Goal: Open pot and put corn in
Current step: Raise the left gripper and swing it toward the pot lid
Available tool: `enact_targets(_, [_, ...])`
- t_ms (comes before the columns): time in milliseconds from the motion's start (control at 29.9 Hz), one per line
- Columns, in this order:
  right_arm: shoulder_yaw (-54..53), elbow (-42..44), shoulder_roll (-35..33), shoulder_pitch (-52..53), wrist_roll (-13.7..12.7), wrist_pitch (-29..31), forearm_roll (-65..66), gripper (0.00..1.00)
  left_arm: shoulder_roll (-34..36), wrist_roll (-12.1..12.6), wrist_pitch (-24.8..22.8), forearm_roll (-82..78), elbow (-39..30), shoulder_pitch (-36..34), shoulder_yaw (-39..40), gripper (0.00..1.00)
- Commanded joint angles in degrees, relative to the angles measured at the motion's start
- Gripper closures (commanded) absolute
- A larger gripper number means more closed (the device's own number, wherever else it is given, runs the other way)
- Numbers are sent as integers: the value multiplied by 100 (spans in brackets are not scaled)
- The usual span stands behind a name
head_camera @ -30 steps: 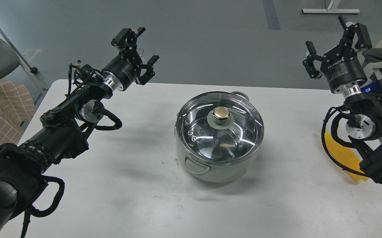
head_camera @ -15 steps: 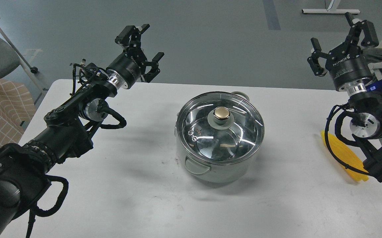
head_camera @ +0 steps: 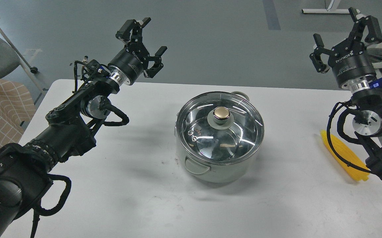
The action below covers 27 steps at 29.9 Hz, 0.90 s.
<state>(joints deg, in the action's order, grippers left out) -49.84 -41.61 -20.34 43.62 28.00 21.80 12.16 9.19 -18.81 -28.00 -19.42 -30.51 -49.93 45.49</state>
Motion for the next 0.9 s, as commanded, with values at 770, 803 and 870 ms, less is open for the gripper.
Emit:
enact_targets(770, [695, 953, 21, 454, 0, -18, 103, 0, 567, -667, 0, 123, 388, 9, -14, 2])
enact_targets(803, [695, 945, 22, 463, 0, -18, 94, 0, 558, -772, 0, 123, 344, 18, -23, 2])
enact_targets(870, [695, 945, 30, 463, 0, -18, 103, 0, 575, -773, 0, 132, 344, 18, 12, 2])
